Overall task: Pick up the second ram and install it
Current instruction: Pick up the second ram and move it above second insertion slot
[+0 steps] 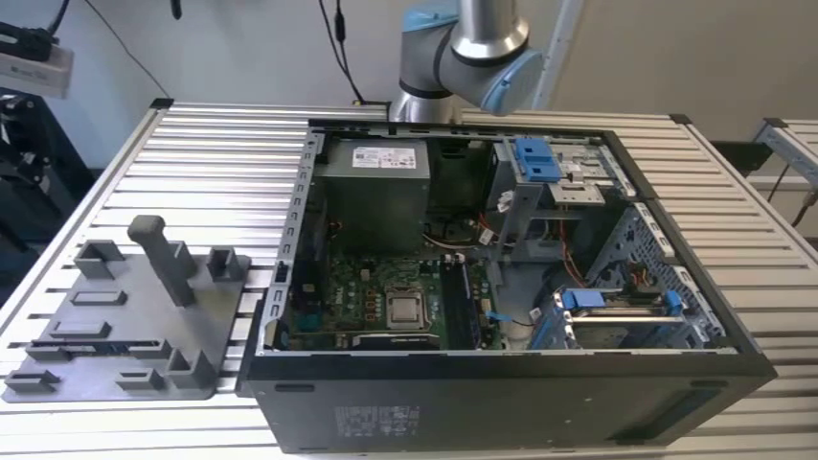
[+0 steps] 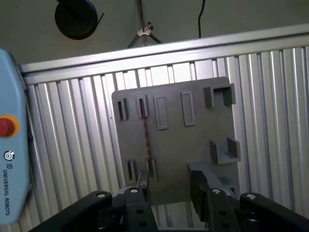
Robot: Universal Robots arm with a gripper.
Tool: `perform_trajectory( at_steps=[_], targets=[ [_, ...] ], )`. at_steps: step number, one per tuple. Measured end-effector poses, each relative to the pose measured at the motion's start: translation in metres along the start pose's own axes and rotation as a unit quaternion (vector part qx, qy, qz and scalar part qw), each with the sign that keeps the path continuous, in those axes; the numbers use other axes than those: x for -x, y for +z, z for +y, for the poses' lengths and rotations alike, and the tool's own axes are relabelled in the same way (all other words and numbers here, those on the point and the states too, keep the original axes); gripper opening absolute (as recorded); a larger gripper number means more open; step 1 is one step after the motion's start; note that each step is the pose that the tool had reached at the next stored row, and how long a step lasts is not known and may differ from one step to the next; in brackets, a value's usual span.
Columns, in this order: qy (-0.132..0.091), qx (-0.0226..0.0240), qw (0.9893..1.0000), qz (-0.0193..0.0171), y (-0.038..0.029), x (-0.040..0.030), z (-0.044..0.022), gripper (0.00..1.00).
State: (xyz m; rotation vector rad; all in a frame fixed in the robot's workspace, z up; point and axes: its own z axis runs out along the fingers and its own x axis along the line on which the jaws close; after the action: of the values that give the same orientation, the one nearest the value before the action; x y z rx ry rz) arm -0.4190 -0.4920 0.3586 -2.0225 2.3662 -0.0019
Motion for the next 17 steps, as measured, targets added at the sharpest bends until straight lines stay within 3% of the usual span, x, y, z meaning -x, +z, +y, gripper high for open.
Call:
perform_trajectory(
  at_steps=[3,8,13,17],
  targets=[
    [-0.002,0.0002,1.0000,-0.0010,0.0046,-0.0011,-0.0002,0.48],
    [-0.010,0.0007,0.9999,-0.0030,0.0135,-0.0090,-0.0012,0.48],
    [-0.016,0.0020,0.9999,-0.0032,0.0221,-0.0165,-0.0022,0.48],
    [-0.028,0.0026,0.9996,-0.0034,0.0269,-0.0182,-0.0023,0.48]
  ],
)
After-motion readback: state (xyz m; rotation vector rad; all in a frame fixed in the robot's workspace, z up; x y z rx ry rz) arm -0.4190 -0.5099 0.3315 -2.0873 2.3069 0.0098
